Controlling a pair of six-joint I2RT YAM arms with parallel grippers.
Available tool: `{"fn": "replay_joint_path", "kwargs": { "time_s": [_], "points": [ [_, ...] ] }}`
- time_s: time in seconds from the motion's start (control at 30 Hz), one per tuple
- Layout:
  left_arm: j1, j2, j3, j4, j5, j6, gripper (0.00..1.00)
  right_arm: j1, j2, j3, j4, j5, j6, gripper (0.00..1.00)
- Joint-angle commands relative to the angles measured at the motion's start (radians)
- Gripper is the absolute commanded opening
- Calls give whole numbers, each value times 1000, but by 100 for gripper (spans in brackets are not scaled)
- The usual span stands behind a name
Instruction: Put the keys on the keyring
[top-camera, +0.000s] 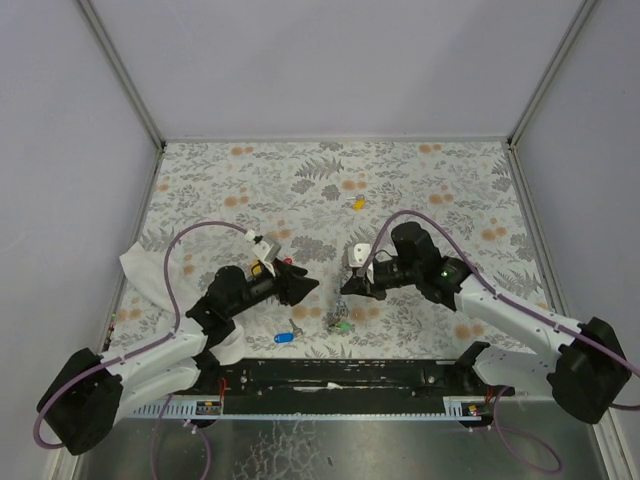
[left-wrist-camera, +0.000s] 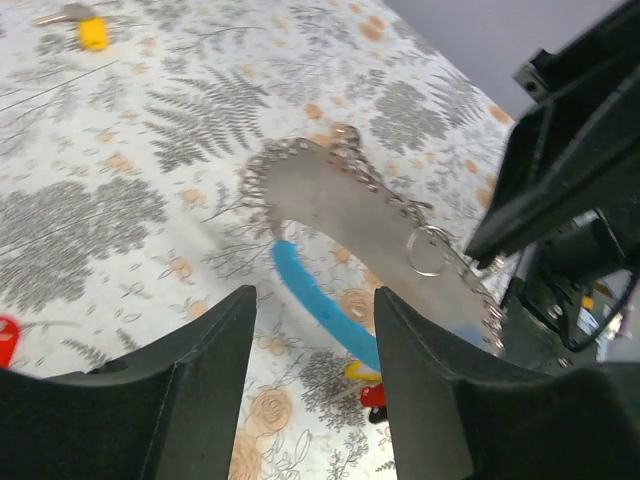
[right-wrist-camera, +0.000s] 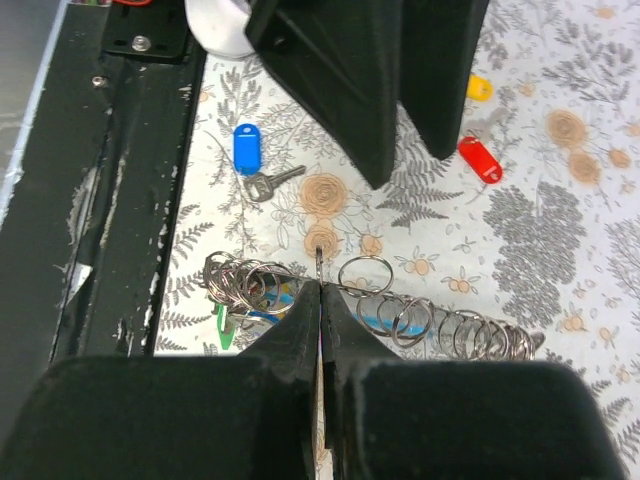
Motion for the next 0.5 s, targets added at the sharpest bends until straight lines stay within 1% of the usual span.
{"fn": "replay_joint_path", "kwargs": {
  "time_s": [0.0,0.03,0.13,0.23,0.37,0.47],
  "points": [
    [-3,-101,34,-237,-206,-78,52,4,75,123,-99,-120,-127,0],
    [-3,-116,36,-270,-239,-89,55,4,98,143,-125,-130,-145,0],
    [-1,-136,52,-362,-297,-110,58,4,150,176,-173,-129,-162,0],
    [-1,-128,62,-426,-351,-158,60,4,150,164,-151,-99,-134,0],
    [-1,-90,57,-420,-347,-193,60,6,133,152,-151,-30,-97,0],
    [-2,-54,62,-411,-320,-194,60,32,132,157,-172,74,-78,0]
  ]
}}
